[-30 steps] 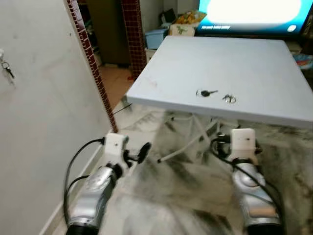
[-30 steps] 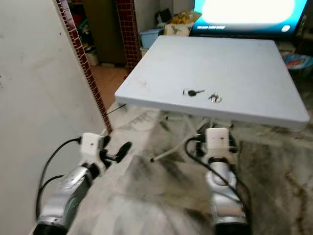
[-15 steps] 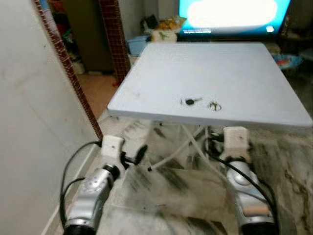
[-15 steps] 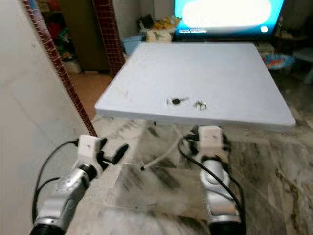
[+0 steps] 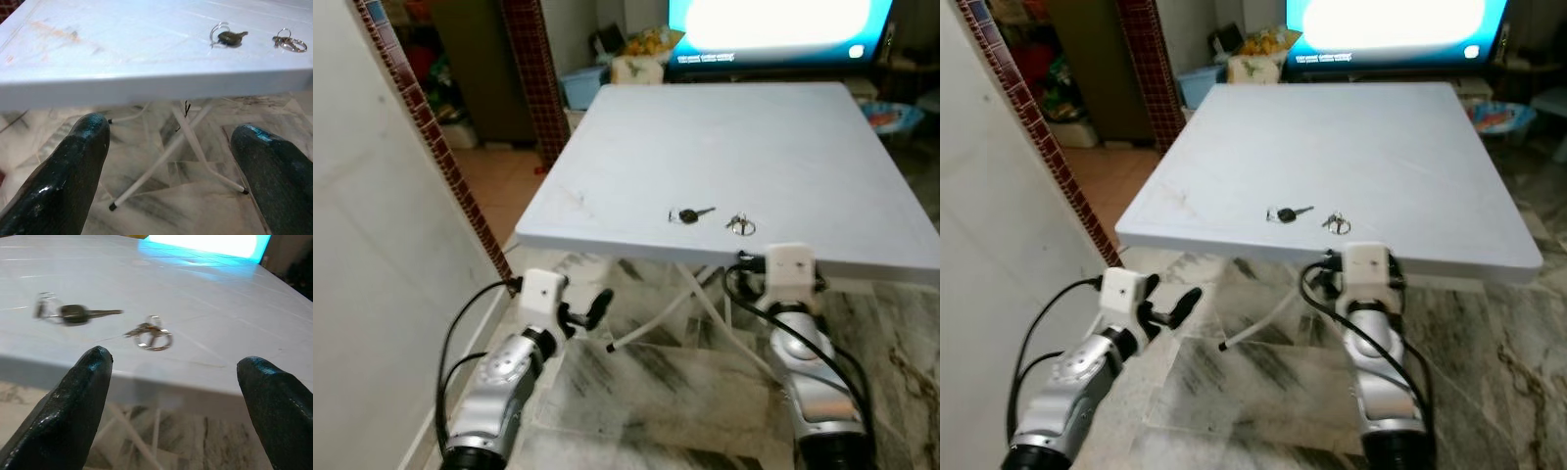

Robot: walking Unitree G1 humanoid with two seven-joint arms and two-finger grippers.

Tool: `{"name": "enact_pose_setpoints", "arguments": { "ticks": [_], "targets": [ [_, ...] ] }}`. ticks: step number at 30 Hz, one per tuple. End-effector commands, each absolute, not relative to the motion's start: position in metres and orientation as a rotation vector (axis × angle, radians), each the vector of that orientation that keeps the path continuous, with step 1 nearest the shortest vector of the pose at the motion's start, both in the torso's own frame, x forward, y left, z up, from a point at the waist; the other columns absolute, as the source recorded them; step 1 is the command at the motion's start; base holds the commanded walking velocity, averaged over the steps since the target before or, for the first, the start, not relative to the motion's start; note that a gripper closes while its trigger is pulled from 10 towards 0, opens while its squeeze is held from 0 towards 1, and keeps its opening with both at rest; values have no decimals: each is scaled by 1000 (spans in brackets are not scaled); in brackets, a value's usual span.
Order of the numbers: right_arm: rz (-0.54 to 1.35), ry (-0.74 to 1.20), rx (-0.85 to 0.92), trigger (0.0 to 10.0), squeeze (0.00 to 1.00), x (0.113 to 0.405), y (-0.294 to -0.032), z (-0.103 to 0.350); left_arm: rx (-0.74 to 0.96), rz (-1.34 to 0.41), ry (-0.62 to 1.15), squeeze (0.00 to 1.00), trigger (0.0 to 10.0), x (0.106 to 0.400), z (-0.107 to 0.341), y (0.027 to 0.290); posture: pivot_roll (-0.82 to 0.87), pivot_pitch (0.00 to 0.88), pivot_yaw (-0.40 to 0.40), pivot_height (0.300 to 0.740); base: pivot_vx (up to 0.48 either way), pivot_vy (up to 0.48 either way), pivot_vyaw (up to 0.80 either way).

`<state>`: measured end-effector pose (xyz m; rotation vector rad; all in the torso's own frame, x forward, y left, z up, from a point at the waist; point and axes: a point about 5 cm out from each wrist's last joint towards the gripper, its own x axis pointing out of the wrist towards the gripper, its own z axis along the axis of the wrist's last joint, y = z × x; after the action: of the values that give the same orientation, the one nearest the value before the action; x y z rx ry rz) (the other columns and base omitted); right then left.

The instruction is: Hang keys on a hook

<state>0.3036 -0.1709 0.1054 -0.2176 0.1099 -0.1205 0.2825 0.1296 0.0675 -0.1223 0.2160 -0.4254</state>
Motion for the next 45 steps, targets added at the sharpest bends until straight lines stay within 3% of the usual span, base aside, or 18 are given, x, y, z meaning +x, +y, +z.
{"name": "enact_pose_setpoints", "arguments": {
  "ticks": [1,11,45],
  "targets": [
    [-149,111,-222,10000,0,304,-178,106,-117,-442,206,0,10000,284,71,125,-30,0,112,740,311,0,0],
    [-153,111,-220,10000,0,303,-178,105,-105,-437,209,0,10000,284,70,125,-32,0,114,740,301,0,0],
    [-154,151,-121,10000,0,338,-184,108,-114,-459,215,0,10000,280,75,126,-11,9,141,740,0,0,0]
  ]
}}
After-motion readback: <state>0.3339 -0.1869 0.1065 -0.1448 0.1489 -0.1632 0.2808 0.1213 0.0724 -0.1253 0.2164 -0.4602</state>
